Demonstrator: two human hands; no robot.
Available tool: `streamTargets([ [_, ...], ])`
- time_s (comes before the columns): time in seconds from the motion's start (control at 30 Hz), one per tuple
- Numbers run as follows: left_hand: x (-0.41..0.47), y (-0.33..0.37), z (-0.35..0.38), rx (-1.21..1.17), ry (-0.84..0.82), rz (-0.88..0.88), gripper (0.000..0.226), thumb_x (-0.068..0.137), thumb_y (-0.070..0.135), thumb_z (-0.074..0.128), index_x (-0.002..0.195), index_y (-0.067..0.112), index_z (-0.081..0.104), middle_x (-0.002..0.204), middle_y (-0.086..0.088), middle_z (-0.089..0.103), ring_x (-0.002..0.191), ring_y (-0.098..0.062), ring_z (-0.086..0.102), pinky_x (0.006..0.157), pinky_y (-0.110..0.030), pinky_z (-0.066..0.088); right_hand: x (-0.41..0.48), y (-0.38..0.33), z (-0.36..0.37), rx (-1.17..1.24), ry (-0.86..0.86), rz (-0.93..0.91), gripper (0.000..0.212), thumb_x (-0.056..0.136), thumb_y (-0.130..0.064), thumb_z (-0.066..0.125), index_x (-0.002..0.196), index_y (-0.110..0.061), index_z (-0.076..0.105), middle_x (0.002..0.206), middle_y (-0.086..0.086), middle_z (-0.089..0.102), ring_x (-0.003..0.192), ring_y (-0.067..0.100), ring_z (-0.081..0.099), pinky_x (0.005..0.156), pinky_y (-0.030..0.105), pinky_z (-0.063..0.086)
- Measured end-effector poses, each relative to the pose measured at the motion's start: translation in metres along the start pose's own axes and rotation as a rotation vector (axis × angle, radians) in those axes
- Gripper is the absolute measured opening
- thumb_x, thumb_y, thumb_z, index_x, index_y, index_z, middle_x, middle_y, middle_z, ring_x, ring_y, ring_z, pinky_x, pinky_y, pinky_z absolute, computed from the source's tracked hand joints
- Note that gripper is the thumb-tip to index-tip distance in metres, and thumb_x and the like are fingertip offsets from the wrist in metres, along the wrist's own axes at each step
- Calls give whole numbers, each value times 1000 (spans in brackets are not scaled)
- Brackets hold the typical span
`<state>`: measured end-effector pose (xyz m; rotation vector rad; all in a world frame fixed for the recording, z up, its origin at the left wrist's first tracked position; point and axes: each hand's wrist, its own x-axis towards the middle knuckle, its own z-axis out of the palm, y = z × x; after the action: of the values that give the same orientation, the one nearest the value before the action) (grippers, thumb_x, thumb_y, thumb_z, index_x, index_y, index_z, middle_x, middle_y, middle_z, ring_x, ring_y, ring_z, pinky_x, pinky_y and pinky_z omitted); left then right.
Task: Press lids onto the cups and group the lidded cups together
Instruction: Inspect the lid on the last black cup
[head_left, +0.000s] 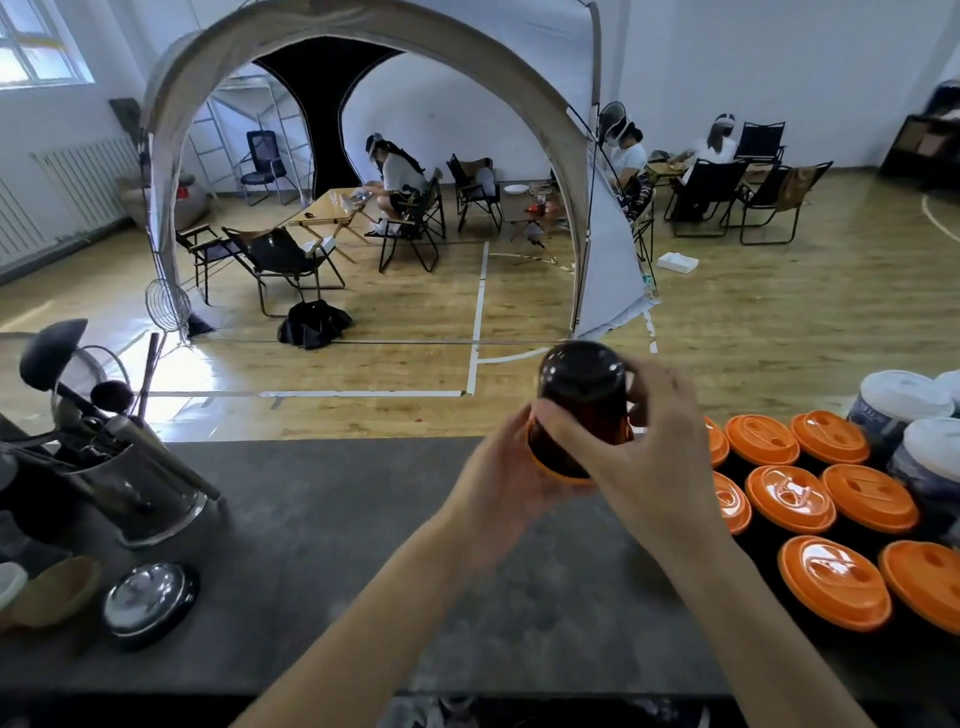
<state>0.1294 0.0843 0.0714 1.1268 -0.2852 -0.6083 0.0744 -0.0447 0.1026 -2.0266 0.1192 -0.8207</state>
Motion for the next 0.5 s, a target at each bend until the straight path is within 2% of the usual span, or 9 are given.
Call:
streamTargets([
  [0.1, -9, -26, 0, -216, 46, -96, 53, 106, 37, 39, 143, 4, 57, 133, -18, 68, 110, -26, 71, 82, -35, 61, -7, 17, 12, -76, -68, -37, 64, 67, -61, 81, 120, -34, 59, 110, -11, 45, 104, 10, 52, 87, 23, 49],
  [0.2, -11, -38, -12, -246, 143, -102, 45, 108, 28, 36, 137, 3, 61, 127, -19, 71, 105, -27, 74, 80, -36, 62, -18, 31, 21, -123, -119, -93, 67, 68, -61, 82, 123, -31, 57, 112, -9, 47, 103, 11, 52, 89, 29, 51],
  [0.33, -16, -41, -27, -225, 130, -164, 44, 107, 33, 41, 124, 7, 71, 118, -15, 75, 97, -22, 76, 74, -32, 62, -29, 36, 29, -90, -124, -145, 70, 70, -66, 76, 122, -24, 56, 115, -7, 50, 104, 8, 50, 89, 18, 44],
  [0.37, -15, -43, -33, -232, 149, -187, 47, 106, 40, 42, 129, 9, 69, 122, -14, 74, 102, -23, 75, 81, -34, 61, -31, 37, 31, -82, -134, -142, 70, 70, -66, 75, 121, -23, 56, 114, -8, 50, 104, 7, 50, 89, 20, 45],
  [0.4, -14, -47, -39, -242, 178, -217, 55, 105, 50, 45, 138, 11, 64, 132, -14, 69, 114, -26, 71, 94, -39, 58, -34, 41, 32, -71, -146, -136, 69, 71, -64, 77, 121, -22, 56, 114, -8, 51, 105, 8, 52, 89, 23, 48],
  [0.47, -11, -58, -48, -281, 148, -281, 79, 96, 69, 53, 147, 8, 55, 147, -17, 57, 134, -34, 56, 119, -45, 37, -45, 53, 32, -41, -155, -148, 69, 73, -52, 84, 124, -17, 55, 119, -5, 52, 113, 12, 54, 93, 30, 50],
  [0.5, -13, -61, -48, -290, 120, -303, 88, 91, 73, 57, 146, 4, 55, 142, -17, 59, 132, -35, 55, 119, -43, 34, -53, 62, 29, -29, -155, -149, 68, 73, -44, 87, 126, -16, 54, 121, -4, 53, 116, 14, 54, 96, 30, 50],
])
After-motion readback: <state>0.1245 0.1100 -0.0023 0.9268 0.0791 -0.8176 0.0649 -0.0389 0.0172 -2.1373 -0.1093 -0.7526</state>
